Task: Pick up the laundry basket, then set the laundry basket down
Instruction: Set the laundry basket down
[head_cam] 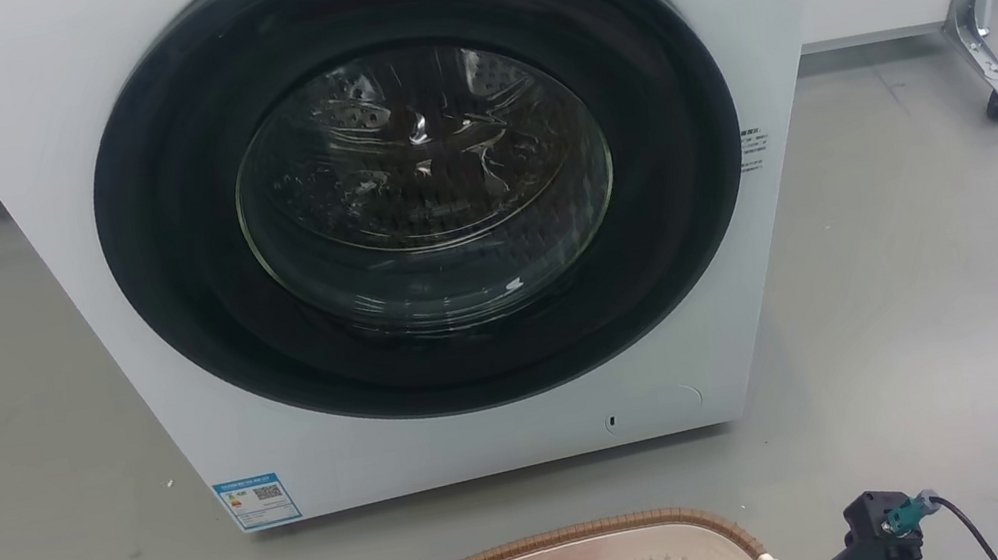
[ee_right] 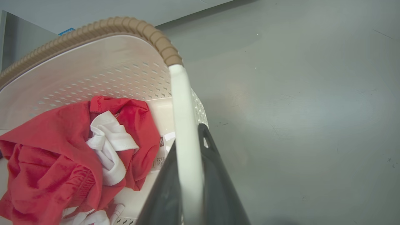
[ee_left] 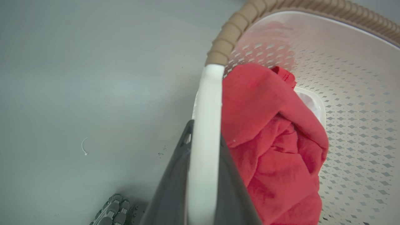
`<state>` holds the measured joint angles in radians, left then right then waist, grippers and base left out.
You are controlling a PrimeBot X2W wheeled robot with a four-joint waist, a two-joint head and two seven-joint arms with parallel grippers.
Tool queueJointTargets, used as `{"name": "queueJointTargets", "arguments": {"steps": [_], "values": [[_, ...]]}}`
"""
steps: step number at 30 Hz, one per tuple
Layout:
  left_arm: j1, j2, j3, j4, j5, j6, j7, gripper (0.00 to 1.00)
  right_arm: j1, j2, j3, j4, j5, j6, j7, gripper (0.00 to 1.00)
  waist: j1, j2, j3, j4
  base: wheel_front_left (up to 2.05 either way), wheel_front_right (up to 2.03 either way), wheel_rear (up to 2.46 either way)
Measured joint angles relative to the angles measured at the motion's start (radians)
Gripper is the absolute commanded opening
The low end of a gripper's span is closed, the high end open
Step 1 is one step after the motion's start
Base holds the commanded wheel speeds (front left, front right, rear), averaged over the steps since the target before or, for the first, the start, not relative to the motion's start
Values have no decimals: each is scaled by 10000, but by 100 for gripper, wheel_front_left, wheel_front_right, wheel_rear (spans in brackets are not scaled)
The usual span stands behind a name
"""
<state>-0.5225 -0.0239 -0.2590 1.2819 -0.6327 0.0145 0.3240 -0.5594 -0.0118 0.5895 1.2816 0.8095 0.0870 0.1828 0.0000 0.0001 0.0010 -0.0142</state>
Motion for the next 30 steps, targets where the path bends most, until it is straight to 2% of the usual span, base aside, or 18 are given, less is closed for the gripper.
{"name": "queueJointTargets", "arguments": {"steps": [11, 30], "values": [[-214, 2, -157, -303, -8, 44, -460, 0, -432, -48, 8, -21, -19, -90, -360, 0, 3, 1, 882, -11, 0, 0, 0], [-1822, 150, -259, -890, 123, 27, -1708, 0, -2058, -303, 69, -487, -366, -265, -1661, 0, 2, 1, 3483, -200, 0, 0, 0]]}}
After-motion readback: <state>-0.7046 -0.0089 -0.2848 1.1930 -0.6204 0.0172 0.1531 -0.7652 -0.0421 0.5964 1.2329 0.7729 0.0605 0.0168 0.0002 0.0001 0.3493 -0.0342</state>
